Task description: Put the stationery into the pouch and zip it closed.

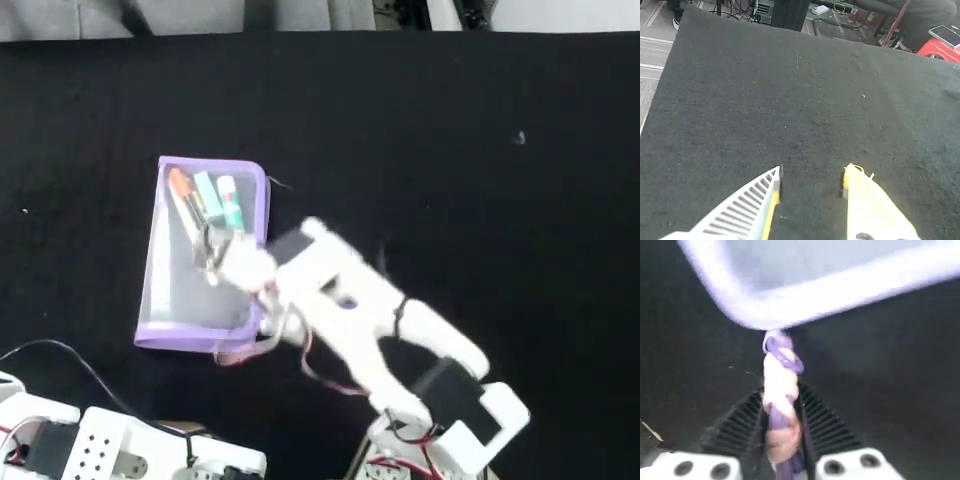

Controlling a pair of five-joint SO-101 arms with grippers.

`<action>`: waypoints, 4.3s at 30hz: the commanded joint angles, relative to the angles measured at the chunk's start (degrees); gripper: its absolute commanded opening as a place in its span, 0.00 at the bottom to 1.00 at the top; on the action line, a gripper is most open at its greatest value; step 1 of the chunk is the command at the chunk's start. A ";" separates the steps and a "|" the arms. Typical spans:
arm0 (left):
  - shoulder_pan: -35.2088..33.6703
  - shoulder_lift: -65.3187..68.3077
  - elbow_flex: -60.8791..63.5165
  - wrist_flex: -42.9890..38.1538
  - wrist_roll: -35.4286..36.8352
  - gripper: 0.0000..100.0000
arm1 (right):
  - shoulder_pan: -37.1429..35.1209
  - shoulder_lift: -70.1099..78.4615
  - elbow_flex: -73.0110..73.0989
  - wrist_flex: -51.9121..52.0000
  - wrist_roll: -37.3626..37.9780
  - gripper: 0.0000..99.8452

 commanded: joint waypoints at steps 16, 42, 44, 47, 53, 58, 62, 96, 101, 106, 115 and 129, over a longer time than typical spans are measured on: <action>0.48 -0.44 -1.89 -0.44 -0.53 0.22 | 5.63 3.12 -67.03 25.67 -0.70 0.01; 74.77 -0.44 -22.81 17.05 -8.62 0.22 | -1.41 22.20 -103.25 26.02 -7.12 0.01; 75.47 -0.44 -17.89 8.62 -8.09 0.22 | -1.41 22.11 -103.52 26.81 -7.12 0.01; 75.47 -0.44 -11.03 -4.40 -8.00 0.22 | -1.41 21.93 -103.34 26.90 -7.12 0.01; 81.27 -0.44 -5.23 -16.44 -3.78 0.22 | -1.41 19.65 -102.02 26.90 -7.12 0.01; 89.89 -0.44 -10.07 -9.67 -3.52 0.22 | -1.05 18.95 -102.02 26.90 -7.03 0.01; 94.11 -0.44 -12.97 -9.76 -3.34 0.22 | -1.41 18.95 -102.02 26.99 -7.12 0.01; 83.47 -0.53 -20.09 -5.98 -6.86 0.16 | -4.40 15.60 -96.22 26.20 -8.97 0.01; 84.79 -0.53 -30.37 10.99 -7.30 0.16 | -4.13 16.75 -96.66 26.20 -9.14 0.01; 79.78 -0.53 -30.37 12.84 -7.38 0.16 | -4.48 16.75 -96.66 26.20 -9.49 0.01; 78.20 -0.44 -22.02 1.58 -7.38 0.18 | -4.84 16.84 -96.66 26.20 -10.73 0.01; 75.03 -0.35 1.63 -34.02 -7.30 0.23 | -6.15 17.19 -96.31 26.29 -11.16 0.01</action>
